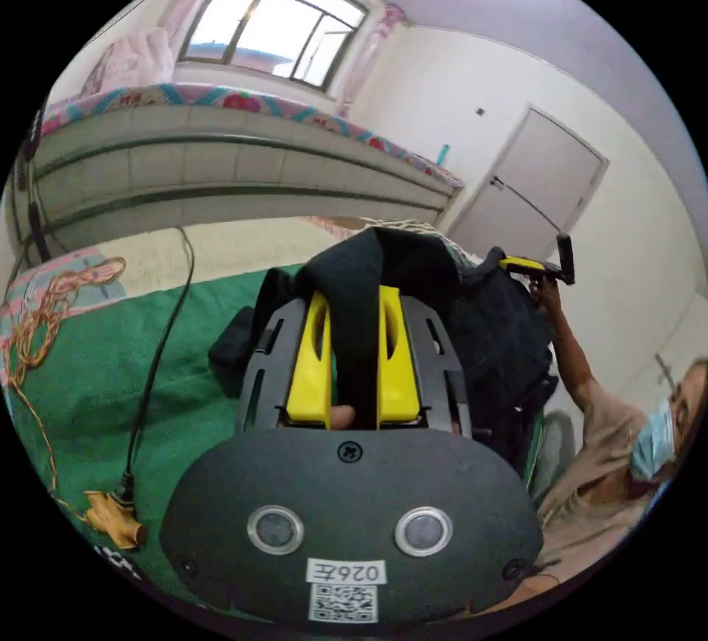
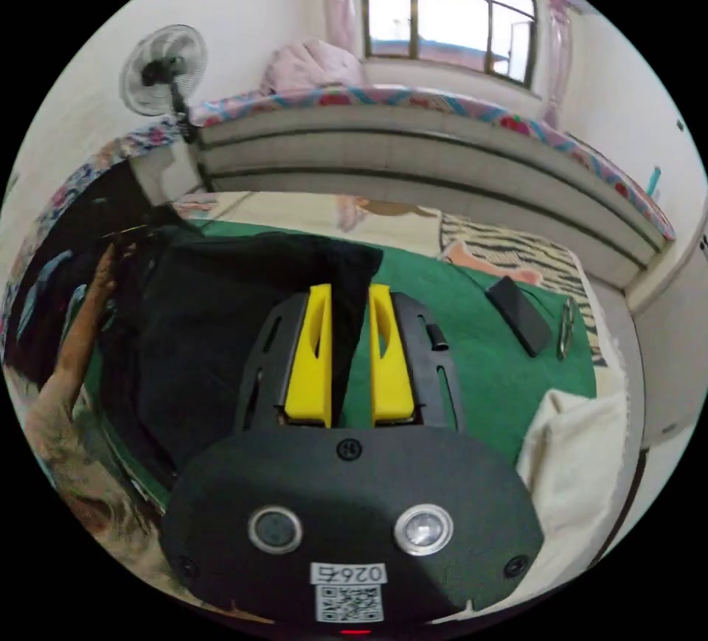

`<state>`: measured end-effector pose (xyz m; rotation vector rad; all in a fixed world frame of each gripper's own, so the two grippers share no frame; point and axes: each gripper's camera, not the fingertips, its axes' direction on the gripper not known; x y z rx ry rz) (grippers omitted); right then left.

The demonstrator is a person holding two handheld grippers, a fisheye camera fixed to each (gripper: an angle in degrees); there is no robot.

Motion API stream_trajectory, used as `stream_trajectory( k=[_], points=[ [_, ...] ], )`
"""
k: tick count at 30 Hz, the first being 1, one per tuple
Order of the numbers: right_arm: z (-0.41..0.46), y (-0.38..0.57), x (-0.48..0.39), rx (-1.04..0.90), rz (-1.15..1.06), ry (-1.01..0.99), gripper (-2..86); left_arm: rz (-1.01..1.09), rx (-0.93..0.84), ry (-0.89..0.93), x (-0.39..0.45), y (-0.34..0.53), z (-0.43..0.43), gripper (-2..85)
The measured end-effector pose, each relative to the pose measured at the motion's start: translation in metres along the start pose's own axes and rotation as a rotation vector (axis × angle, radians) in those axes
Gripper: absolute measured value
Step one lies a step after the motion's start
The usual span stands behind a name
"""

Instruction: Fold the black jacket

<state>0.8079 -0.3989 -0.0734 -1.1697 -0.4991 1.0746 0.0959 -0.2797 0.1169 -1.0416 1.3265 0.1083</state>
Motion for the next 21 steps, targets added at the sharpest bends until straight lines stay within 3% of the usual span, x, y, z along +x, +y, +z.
stream_trajectory(
  k=[2, 4, 8, 11, 14, 16, 17, 21],
  points=[
    [0.061, -0.025, 0.040, -0.243, 0.160, 0.128, 8.0, -0.191, -0.064, -0.032, -0.031, -0.007, 0.025, 15.2],
    [0.067, -0.020, 0.049, -0.227, 0.189, 0.100, 8.2, -0.218, -0.022, 0.003, -0.034, 0.006, 0.024, 15.4],
    [0.049, 0.028, 0.031, -0.090, 0.086, -0.090, 6.6, -0.023, -0.118, -0.006, 0.017, 0.048, 0.022, 13.8],
    [0.054, 0.071, 0.013, -0.147, 0.013, -0.160, 5.8, 0.128, -0.257, 0.000, 0.071, 0.098, 0.030, 14.7],
    [0.071, 0.106, 0.005, -0.234, -0.014, -0.111, 8.5, 0.300, -0.340, -0.198, 0.112, 0.131, 0.041, 17.0],
    [0.098, 0.118, 0.005, -0.329, -0.032, -0.074, 5.0, 0.391, -0.496, -0.333, 0.123, 0.140, 0.074, 11.9],
    [0.116, 0.123, 0.005, -0.420, -0.071, -0.073, 2.1, 0.392, -0.491, -0.326, 0.125, 0.137, 0.071, 8.4],
    [0.074, 0.125, 0.003, -0.306, -0.119, -0.101, -1.0, 0.401, -0.544, -0.142, 0.146, 0.124, 0.021, 3.0]
  ],
)
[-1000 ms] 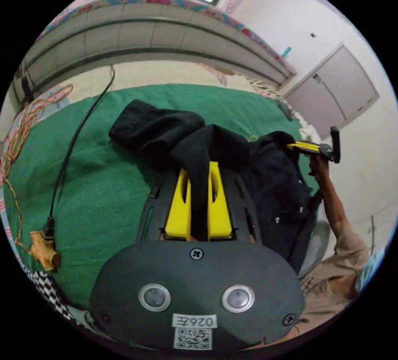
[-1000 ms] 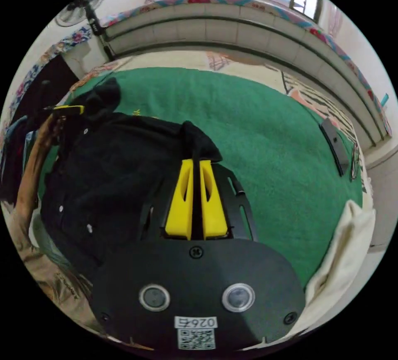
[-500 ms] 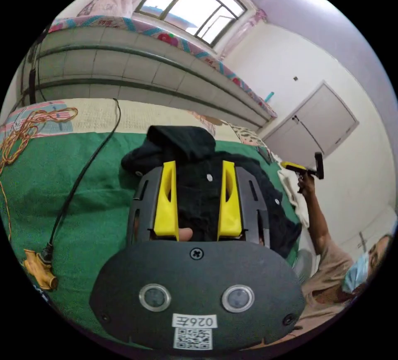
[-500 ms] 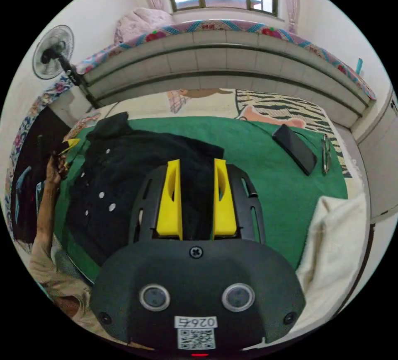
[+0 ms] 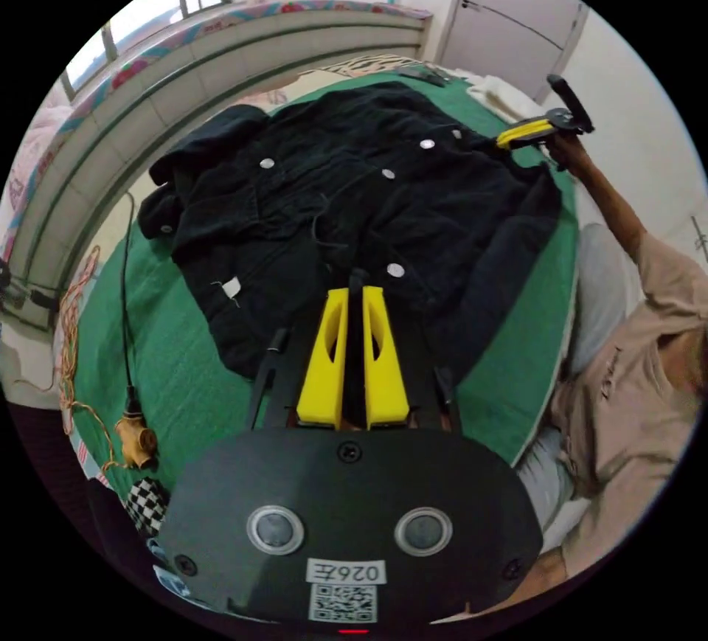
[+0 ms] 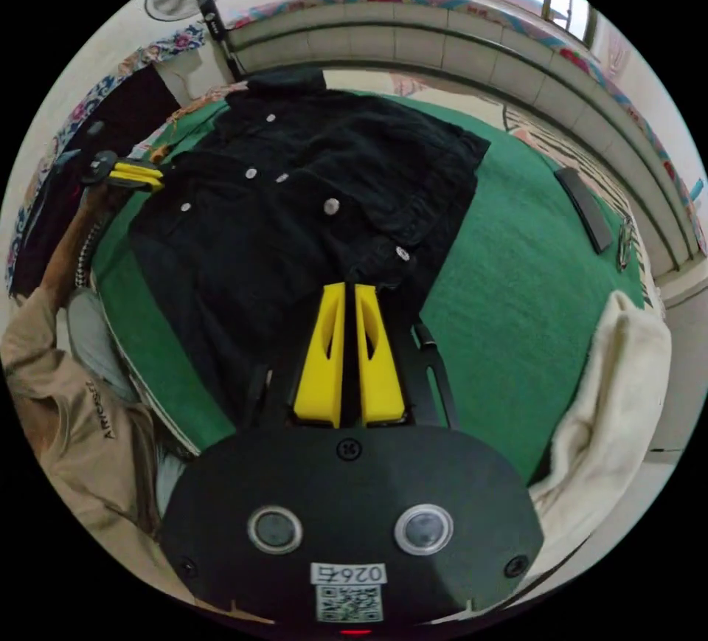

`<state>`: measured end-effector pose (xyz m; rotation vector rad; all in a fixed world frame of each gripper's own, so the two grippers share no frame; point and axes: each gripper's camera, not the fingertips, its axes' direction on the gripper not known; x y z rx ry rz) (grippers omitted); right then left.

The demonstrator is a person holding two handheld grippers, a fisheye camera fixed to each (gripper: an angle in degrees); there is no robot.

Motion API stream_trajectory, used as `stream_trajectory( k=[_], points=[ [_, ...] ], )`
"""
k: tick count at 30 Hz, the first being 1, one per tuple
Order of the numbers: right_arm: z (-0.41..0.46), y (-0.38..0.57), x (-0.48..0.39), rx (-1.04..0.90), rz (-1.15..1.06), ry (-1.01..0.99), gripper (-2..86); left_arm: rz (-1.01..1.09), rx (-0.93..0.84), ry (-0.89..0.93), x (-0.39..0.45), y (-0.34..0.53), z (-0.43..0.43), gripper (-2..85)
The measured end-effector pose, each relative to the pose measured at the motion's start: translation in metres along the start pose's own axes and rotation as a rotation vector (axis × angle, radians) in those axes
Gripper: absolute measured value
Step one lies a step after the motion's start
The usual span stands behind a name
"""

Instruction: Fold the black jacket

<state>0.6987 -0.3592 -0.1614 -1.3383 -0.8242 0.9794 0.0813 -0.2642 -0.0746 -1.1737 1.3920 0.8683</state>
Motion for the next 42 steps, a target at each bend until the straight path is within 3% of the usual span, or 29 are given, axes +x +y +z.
stream_trajectory(
  k=[4, 6, 9, 12, 14, 17, 19, 21, 24, 27, 28, 31, 35, 38, 41, 42],
  points=[
    [-0.041, 0.045, -0.010, 0.044, -0.068, -0.160, -1.2, 0.116, -0.041, 0.215, 0.034, 0.044, -0.019, 2.8],
    [-0.037, 0.063, -0.007, -0.021, -0.050, -0.184, -1.2, 0.135, -0.096, 0.213, 0.047, 0.061, -0.012, 3.1],
    [-0.001, 0.081, 0.005, -0.202, -0.008, -0.372, -1.1, 0.108, -0.162, 0.289, 0.044, 0.076, -0.004, 3.8],
    [0.016, 0.092, 0.001, -0.292, -0.038, -0.496, -0.5, 0.021, -0.114, 0.383, 0.016, 0.087, -0.028, 3.6],
    [-0.005, 0.091, 0.003, -0.181, -0.029, -0.428, 2.4, -0.048, -0.045, 0.358, -0.008, 0.096, -0.057, 1.5],
    [-0.034, 0.074, 0.018, 0.022, 0.044, -0.346, 4.5, -0.283, 0.205, 0.165, -0.048, 0.106, -0.114, -0.5],
    [-0.042, 0.054, 0.022, 0.101, 0.064, -0.268, 4.7, -0.277, 0.473, 0.108, -0.042, 0.094, -0.143, -0.8],
    [-0.038, 0.028, 0.022, 0.112, 0.057, -0.222, 4.7, -0.196, 0.562, 0.161, -0.031, 0.064, -0.133, -0.9],
    [-0.017, -0.022, 0.006, 0.108, -0.005, -0.091, 4.0, -0.183, 0.318, 0.139, -0.036, -0.012, -0.062, -0.9],
    [0.023, -0.063, -0.018, 0.042, -0.076, 0.137, 4.8, -0.431, 0.020, -0.095, -0.090, -0.045, 0.012, -0.5],
    [0.037, -0.074, -0.026, 0.018, -0.118, 0.175, 5.7, -0.525, -0.016, -0.050, -0.114, -0.041, 0.024, -0.2],
    [0.055, -0.089, -0.034, 0.011, -0.169, 0.163, 7.5, -0.600, 0.205, 0.057, -0.139, -0.015, -0.005, 2.3],
    [0.067, -0.100, -0.033, 0.038, -0.149, 0.130, 7.7, -0.522, 0.252, 0.120, -0.161, -0.020, -0.011, 13.1],
    [0.075, -0.106, -0.030, 0.026, -0.109, 0.095, 7.7, -0.526, 0.264, 0.350, -0.194, -0.031, 0.008, 21.2],
    [0.077, -0.108, -0.034, 0.027, -0.113, 0.120, 7.7, -0.556, 0.279, 0.422, -0.216, -0.037, 0.018, 19.2],
    [0.077, -0.109, -0.035, 0.026, -0.114, 0.131, 8.0, -0.570, 0.264, 0.437, -0.224, -0.036, 0.018, 13.4]
  ],
)
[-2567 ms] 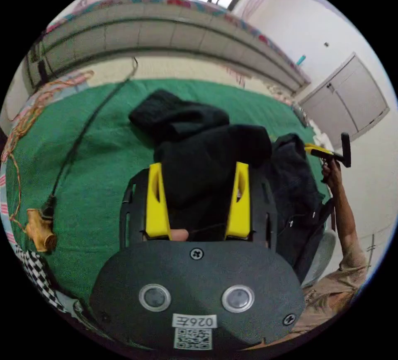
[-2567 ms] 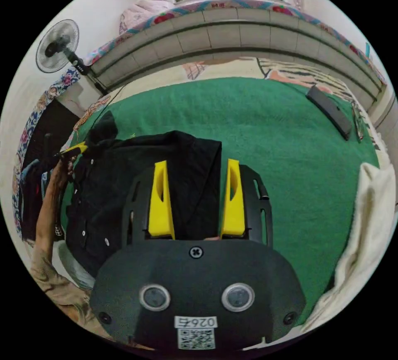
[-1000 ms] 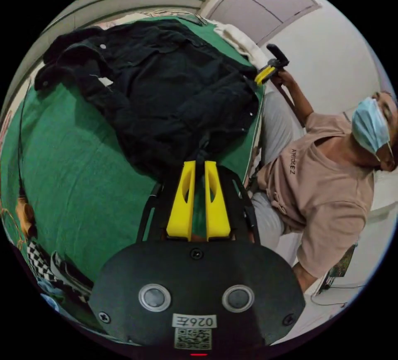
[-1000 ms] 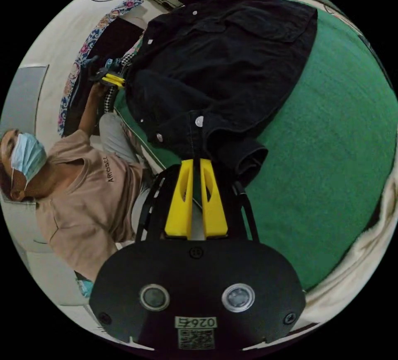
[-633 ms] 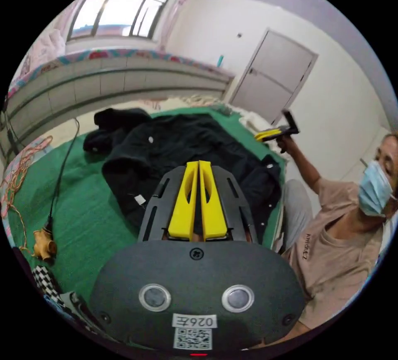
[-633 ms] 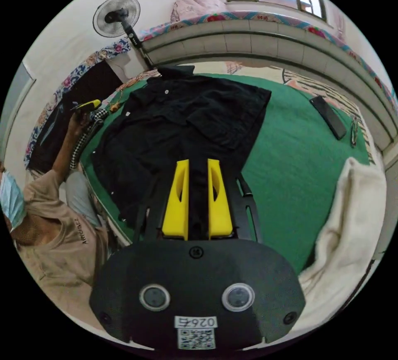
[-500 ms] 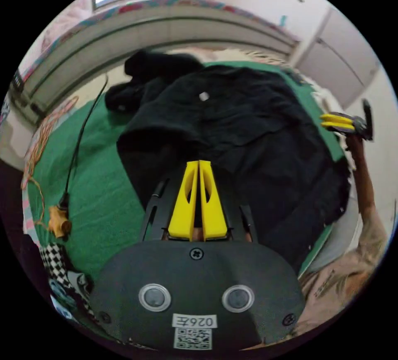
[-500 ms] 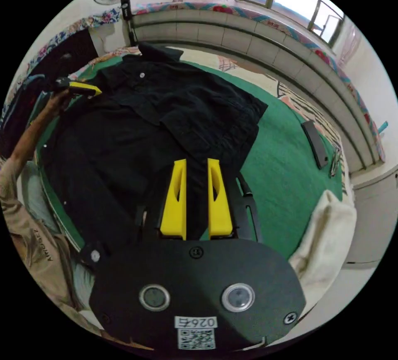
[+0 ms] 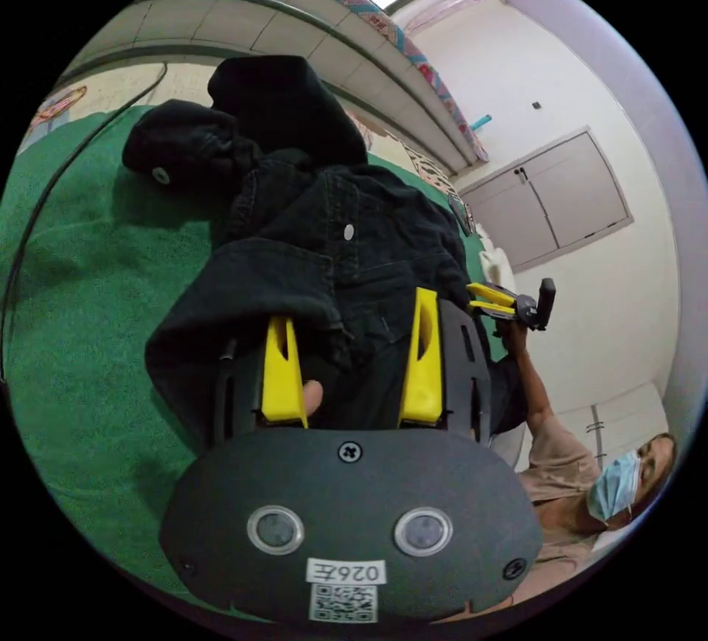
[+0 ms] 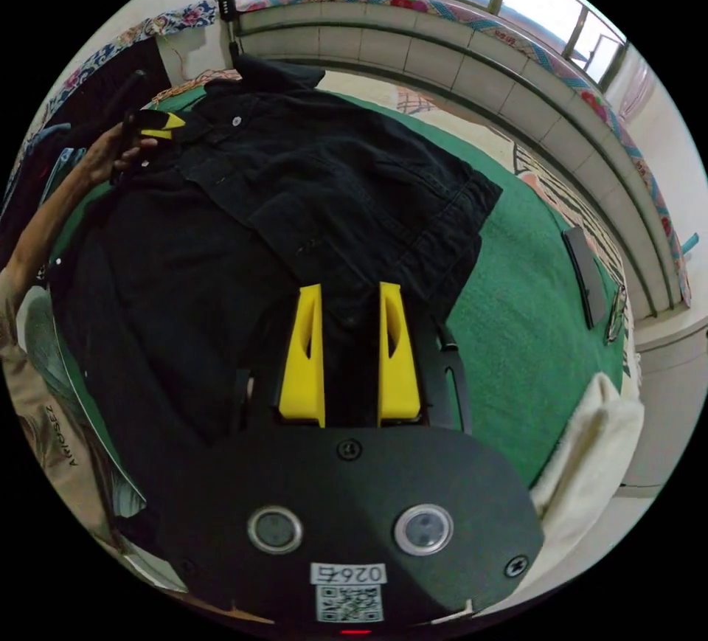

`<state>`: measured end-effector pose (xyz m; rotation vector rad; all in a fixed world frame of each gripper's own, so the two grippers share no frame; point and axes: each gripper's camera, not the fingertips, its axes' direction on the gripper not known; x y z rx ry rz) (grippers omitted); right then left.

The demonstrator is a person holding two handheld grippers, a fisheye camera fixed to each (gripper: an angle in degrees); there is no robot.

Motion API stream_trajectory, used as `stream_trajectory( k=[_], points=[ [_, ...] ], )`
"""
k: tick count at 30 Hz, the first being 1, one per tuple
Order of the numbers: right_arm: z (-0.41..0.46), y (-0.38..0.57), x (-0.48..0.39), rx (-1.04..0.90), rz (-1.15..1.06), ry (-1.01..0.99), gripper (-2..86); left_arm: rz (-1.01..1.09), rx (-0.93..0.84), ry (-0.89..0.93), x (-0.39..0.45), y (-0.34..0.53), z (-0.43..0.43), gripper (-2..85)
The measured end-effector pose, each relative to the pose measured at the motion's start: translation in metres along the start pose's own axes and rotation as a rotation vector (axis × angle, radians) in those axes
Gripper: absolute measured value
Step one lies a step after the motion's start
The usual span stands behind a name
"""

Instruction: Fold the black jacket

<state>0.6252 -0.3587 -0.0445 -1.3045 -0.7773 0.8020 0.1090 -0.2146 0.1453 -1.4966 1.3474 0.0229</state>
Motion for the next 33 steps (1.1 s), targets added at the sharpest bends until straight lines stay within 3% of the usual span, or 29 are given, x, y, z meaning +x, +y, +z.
stream_trajectory(
  k=[1, 4, 7, 15, 19, 22, 29, 33],
  points=[
    [-0.001, -0.002, -0.003, -0.012, -0.020, 0.025, 8.9, -0.039, -0.042, 0.017, -0.008, -0.002, -0.001, 4.1],
    [-0.007, -0.004, -0.017, -0.012, -0.107, 0.063, 12.1, -0.127, 0.002, 0.200, -0.034, 0.002, -0.021, 1.4],
    [-0.020, 0.000, -0.029, 0.032, -0.167, 0.095, 12.9, -0.150, 0.104, 0.413, -0.056, 0.008, -0.051, 0.3],
    [-0.004, -0.028, -0.048, -0.056, -0.260, 0.095, 13.3, -0.206, 0.205, 0.528, -0.080, 0.008, -0.081, -0.2],
    [-0.008, -0.038, -0.038, -0.083, -0.244, 0.045, 3.1, -0.230, 0.265, 0.604, -0.088, 0.008, -0.091, -0.3],
    [-0.021, -0.038, -0.033, -0.050, -0.207, 0.083, -0.9, -0.223, 0.247, 0.566, -0.089, 0.007, -0.097, -0.2],
    [-0.091, -0.025, -0.030, 0.106, -0.159, 0.199, -1.5, -0.174, 0.155, 0.480, -0.076, 0.006, -0.095, 0.8],
    [-0.080, -0.004, -0.035, -0.011, -0.219, 0.084, -1.3, -0.086, -0.073, 0.157, -0.063, 0.020, -0.075, 6.1]
  ],
)
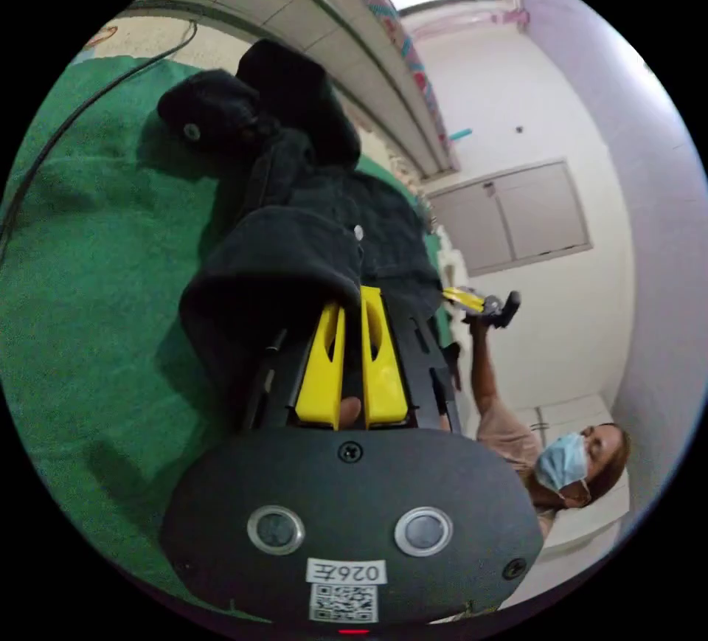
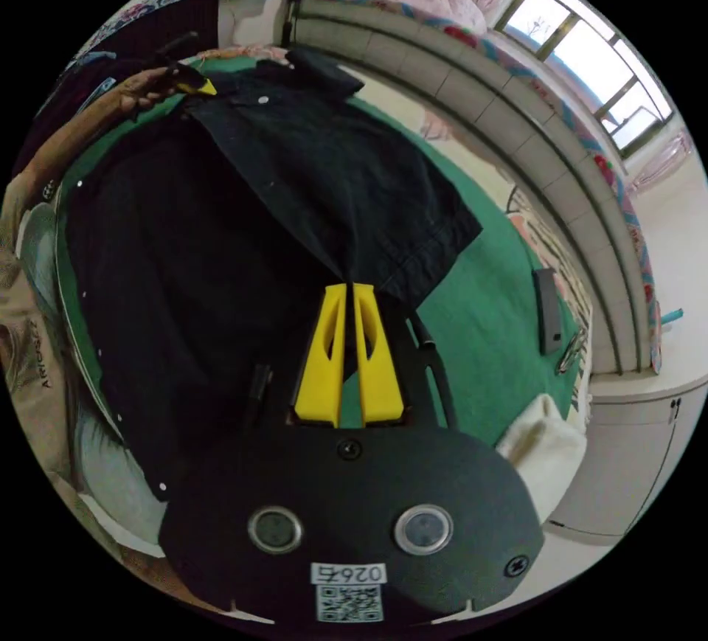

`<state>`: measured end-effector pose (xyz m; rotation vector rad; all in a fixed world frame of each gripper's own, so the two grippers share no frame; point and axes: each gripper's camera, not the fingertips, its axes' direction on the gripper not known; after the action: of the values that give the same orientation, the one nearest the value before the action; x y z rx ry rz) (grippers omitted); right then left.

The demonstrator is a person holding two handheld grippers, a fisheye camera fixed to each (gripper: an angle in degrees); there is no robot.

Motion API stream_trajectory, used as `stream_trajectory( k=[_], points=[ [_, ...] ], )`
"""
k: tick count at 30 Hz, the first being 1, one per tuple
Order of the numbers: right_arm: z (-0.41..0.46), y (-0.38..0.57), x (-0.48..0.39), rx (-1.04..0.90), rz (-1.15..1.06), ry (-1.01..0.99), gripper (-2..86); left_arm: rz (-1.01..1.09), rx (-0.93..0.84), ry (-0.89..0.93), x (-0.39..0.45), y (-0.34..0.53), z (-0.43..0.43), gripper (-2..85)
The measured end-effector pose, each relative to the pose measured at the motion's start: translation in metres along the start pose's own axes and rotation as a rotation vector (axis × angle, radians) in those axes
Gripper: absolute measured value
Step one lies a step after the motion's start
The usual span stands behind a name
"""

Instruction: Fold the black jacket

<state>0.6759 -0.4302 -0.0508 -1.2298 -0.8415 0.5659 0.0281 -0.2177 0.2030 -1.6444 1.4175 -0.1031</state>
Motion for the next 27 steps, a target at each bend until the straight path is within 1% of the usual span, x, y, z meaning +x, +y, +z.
stream_trajectory(
  k=[1, 2, 3, 5, 6, 7, 8, 10, 12, 13, 14, 15, 16, 17, 18, 19, 20, 21, 22, 23, 24, 26, 27],
  points=[
    [0.016, 0.004, -0.002, -0.094, -0.015, -0.030, -1.1, 0.013, -0.048, -0.087, 0.001, 0.008, 0.009, 8.4],
    [0.027, 0.008, -0.005, -0.158, -0.033, -0.025, -0.8, 0.026, -0.064, -0.115, 0.003, 0.012, 0.012, 9.3],
    [0.026, 0.010, -0.005, -0.157, -0.032, -0.011, -0.7, 0.064, -0.079, -0.120, 0.008, 0.022, 0.013, 10.1],
    [0.004, 0.017, 0.000, -0.086, 0.008, 0.008, 1.4, 0.096, -0.087, -0.057, 0.016, 0.038, 0.003, 8.7],
    [-0.004, 0.019, 0.004, -0.056, 0.026, -0.001, 1.7, 0.122, -0.062, -0.025, 0.024, 0.049, -0.008, 6.1],
    [-0.021, 0.023, 0.012, 0.015, 0.061, -0.039, 2.3, 0.156, -0.015, -0.021, 0.035, 0.058, -0.020, 2.4],
    [-0.035, 0.024, 0.021, 0.086, 0.094, -0.090, 2.3, 0.172, 0.011, -0.030, 0.041, 0.061, -0.025, 0.5],
    [-0.046, 0.021, 0.034, 0.180, 0.137, -0.178, 2.1, 0.240, 0.086, -0.104, 0.066, 0.056, -0.025, -0.5],
    [-0.039, 0.011, 0.043, 0.224, 0.173, -0.286, 1.5, 0.295, 0.097, -0.132, 0.081, 0.039, -0.002, -0.8],
    [-0.022, 0.003, 0.047, 0.187, 0.182, -0.351, 0.9, 0.322, 0.077, -0.132, 0.084, 0.026, 0.023, -0.9],
    [0.002, -0.005, 0.046, 0.073, 0.163, -0.390, 0.2, 0.325, 0.053, -0.143, 0.083, 0.020, 0.037, -0.9],
    [0.016, -0.007, 0.044, -0.007, 0.147, -0.390, -0.1, 0.314, -0.061, -0.236, 0.076, 0.007, 0.071, -0.9],
    [0.022, -0.001, 0.045, -0.026, 0.139, -0.389, -0.5, 0.284, -0.267, -0.438, 0.061, 0.001, 0.108, -1.0],
    [0.010, 0.012, 0.055, 0.015, 0.184, -0.406, -0.7, 0.317, -0.236, -0.412, 0.060, 0.003, 0.108, -1.0],
    [0.006, 0.018, 0.061, -0.003, 0.210, -0.383, -0.8, 0.255, -0.190, -0.322, 0.050, 0.006, 0.095, -1.0],
    [-0.004, 0.033, 0.069, -0.014, 0.234, -0.332, -0.8, 0.193, -0.169, -0.278, 0.038, 0.011, 0.086, -1.0],
    [-0.015, 0.048, 0.079, 0.003, 0.274, -0.296, -0.9, 0.170, -0.152, -0.262, 0.034, 0.016, 0.082, -1.0],
    [-0.020, 0.053, 0.084, 0.015, 0.300, -0.287, -0.9, 0.155, -0.096, -0.256, 0.035, 0.026, 0.075, -1.0],
    [-0.031, 0.061, 0.095, 0.074, 0.347, -0.295, -0.9, 0.197, -0.024, -0.257, 0.046, 0.036, 0.075, -1.0],
    [-0.039, 0.064, 0.106, 0.150, 0.396, -0.322, -0.9, 0.226, 0.005, -0.248, 0.053, 0.040, 0.077, -1.0],
    [-0.042, 0.064, 0.111, 0.186, 0.418, -0.337, -0.9, 0.280, 0.044, -0.228, 0.068, 0.043, 0.088, -1.0],
    [-0.040, 0.054, 0.124, 0.279, 0.483, -0.367, -0.9, 0.347, 0.033, -0.263, 0.088, 0.039, 0.115, -1.0],
    [-0.036, 0.050, 0.126, 0.284, 0.488, -0.364, -0.9, 0.389, -0.037, -0.399, 0.098, 0.030, 0.142, -0.9]
  ],
)
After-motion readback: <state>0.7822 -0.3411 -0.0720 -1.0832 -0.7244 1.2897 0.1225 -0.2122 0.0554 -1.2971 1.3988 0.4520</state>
